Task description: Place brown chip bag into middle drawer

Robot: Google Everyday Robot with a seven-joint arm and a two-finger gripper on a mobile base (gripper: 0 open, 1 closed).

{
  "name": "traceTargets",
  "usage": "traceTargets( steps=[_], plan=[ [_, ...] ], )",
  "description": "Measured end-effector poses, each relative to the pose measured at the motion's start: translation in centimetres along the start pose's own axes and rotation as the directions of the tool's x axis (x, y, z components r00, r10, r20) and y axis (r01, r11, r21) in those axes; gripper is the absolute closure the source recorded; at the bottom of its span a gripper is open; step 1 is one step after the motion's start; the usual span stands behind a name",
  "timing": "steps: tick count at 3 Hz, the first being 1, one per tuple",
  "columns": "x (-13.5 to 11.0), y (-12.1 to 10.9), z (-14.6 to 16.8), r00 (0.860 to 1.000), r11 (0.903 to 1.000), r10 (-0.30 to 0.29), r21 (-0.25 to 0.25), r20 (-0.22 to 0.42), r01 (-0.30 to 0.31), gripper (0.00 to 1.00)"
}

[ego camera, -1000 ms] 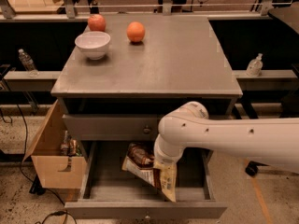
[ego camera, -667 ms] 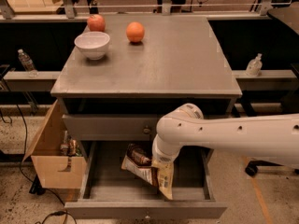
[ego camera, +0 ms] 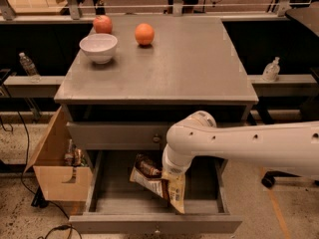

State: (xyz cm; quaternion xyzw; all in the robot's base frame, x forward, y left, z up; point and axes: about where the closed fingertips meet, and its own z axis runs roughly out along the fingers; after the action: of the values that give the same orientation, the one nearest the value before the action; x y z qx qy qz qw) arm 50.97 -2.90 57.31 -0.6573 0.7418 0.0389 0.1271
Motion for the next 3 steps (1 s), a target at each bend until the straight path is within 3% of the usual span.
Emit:
traceTargets(
  steps=[2, 3],
  plan=[
    [0.03, 0.12, 0.09, 1.0, 1.0, -0.001, -0.003, -0.001, 0.001, 0.13],
    [0.04, 0.18, 0.14, 1.0, 1.0, -0.002, -0.004, -0.002, 0.002, 0.0]
  ],
)
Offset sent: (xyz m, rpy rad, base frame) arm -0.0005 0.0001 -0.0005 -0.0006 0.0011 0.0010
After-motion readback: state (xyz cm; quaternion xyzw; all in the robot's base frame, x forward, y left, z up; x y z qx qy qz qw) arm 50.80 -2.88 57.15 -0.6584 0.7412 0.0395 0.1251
